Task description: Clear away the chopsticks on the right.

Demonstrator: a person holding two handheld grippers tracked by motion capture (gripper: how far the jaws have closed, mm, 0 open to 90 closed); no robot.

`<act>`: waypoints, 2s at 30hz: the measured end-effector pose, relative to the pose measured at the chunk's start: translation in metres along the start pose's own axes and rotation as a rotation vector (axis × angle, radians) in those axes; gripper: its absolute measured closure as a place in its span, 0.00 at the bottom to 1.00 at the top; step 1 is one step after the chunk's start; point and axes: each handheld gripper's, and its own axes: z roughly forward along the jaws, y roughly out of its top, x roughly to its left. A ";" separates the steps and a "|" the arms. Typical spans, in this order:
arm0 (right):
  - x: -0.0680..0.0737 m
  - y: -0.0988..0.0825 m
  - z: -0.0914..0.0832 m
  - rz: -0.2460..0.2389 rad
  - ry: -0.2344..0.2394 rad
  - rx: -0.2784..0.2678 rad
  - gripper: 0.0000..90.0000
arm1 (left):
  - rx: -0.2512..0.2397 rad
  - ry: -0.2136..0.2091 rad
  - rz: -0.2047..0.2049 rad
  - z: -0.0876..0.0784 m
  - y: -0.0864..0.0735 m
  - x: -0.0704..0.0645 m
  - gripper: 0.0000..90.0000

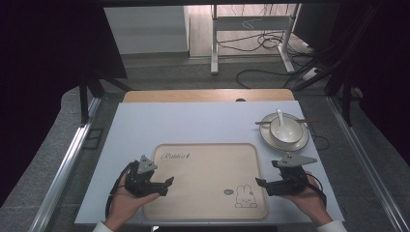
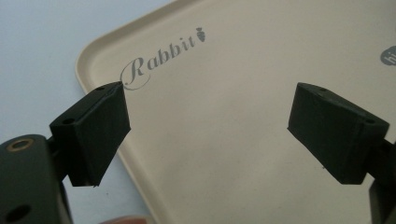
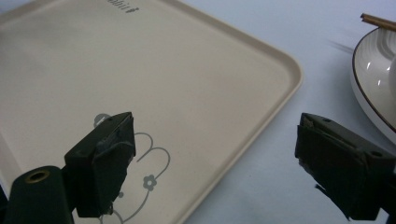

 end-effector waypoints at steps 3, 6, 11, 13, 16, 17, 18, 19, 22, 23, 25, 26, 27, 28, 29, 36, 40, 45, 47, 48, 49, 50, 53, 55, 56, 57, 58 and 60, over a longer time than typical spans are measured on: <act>-0.001 0.001 0.002 -0.004 0.002 0.001 0.15 | 0.014 0.007 0.011 0.002 0.001 0.002 0.14; -0.003 0.001 0.003 -0.008 0.011 0.011 0.17 | 0.018 0.014 0.010 0.003 0.001 0.002 0.14; -0.002 -0.003 0.001 -0.007 0.012 0.030 0.19 | 0.027 0.010 0.021 0.006 0.002 -0.001 0.14; -0.003 -0.004 0.000 -0.012 0.014 0.037 0.20 | 0.033 0.013 0.033 0.007 0.002 -0.002 0.14; -0.001 0.003 0.000 -0.027 0.024 0.025 0.22 | 0.027 0.000 0.017 0.006 0.002 -0.001 0.15; -0.001 0.003 0.000 -0.027 0.024 0.025 0.22 | 0.027 0.000 0.017 0.006 0.002 -0.001 0.15; -0.001 0.005 0.000 -0.028 0.023 0.026 0.23 | 0.019 0.002 0.011 0.006 0.003 0.000 0.15; 0.000 0.007 0.000 -0.026 0.025 0.025 0.24 | 0.023 0.008 0.014 0.006 0.004 0.001 0.15; 0.001 0.010 -0.001 -0.029 0.028 0.028 0.25 | 0.027 0.007 0.003 0.007 0.003 0.002 0.15; 0.002 0.010 -0.001 -0.034 0.028 0.033 0.26 | 0.027 0.007 0.000 0.007 0.002 0.003 0.15; 0.002 0.011 -0.001 -0.037 0.037 0.038 0.27 | 0.032 0.008 0.004 0.007 0.001 0.003 0.15; 0.002 0.014 -0.001 -0.042 0.040 0.041 0.28 | 0.038 0.010 0.013 0.007 0.001 0.002 0.15; 0.002 0.014 -0.001 -0.042 0.040 0.041 0.28 | 0.038 0.010 0.013 0.007 0.001 0.002 0.15; 0.001 0.019 0.000 -0.050 0.043 0.048 0.28 | 0.040 0.012 0.024 0.007 0.002 0.001 0.15; 0.001 0.019 0.000 -0.050 0.043 0.048 0.28 | 0.040 0.012 0.024 0.007 0.002 0.001 0.15; -0.008 0.049 -0.005 -0.068 0.023 0.056 0.31 | 0.049 0.004 0.032 0.007 0.000 0.003 0.14; -0.017 0.058 -0.007 -0.072 0.015 0.064 0.34 | 0.055 -0.002 0.030 0.008 -0.001 0.005 0.14; -0.034 0.065 -0.013 -0.049 0.009 0.065 0.35 | 0.057 -0.012 0.019 0.009 -0.001 0.004 0.14; -0.041 0.067 -0.018 -0.034 0.000 0.061 0.36 | 0.059 -0.011 0.016 0.009 -0.001 0.003 0.14; -0.044 0.068 -0.019 -0.032 -0.005 0.059 0.36 | 0.058 -0.010 0.013 0.009 -0.001 0.003 0.14; -0.049 0.069 -0.023 -0.029 -0.021 0.060 0.36 | 0.058 -0.011 0.011 0.009 -0.001 0.003 0.14; -0.052 0.070 -0.025 -0.026 -0.022 0.058 0.36 | 0.059 -0.011 0.009 0.009 -0.001 0.003 0.14; -0.062 0.072 -0.031 -0.012 -0.040 0.058 0.37 | 0.053 -0.023 -0.016 0.009 -0.001 0.002 0.13; -0.069 0.073 -0.035 -0.010 -0.051 0.060 0.39 | 0.049 -0.041 -0.033 0.009 0.000 0.003 0.13; -0.073 0.073 -0.036 -0.008 -0.053 0.061 0.40 | 0.046 -0.041 -0.037 0.009 0.000 0.003 0.13; -0.078 0.074 -0.039 -0.003 -0.054 0.063 0.40 | 0.043 -0.041 -0.039 0.008 0.001 0.003 0.13; -0.088 0.075 -0.042 0.005 -0.073 0.068 0.42 | 0.043 -0.040 -0.043 0.007 0.000 0.004 0.13; -0.091 0.075 -0.044 0.011 -0.081 0.070 0.42 | 0.044 -0.038 -0.045 0.007 0.000 0.004 0.13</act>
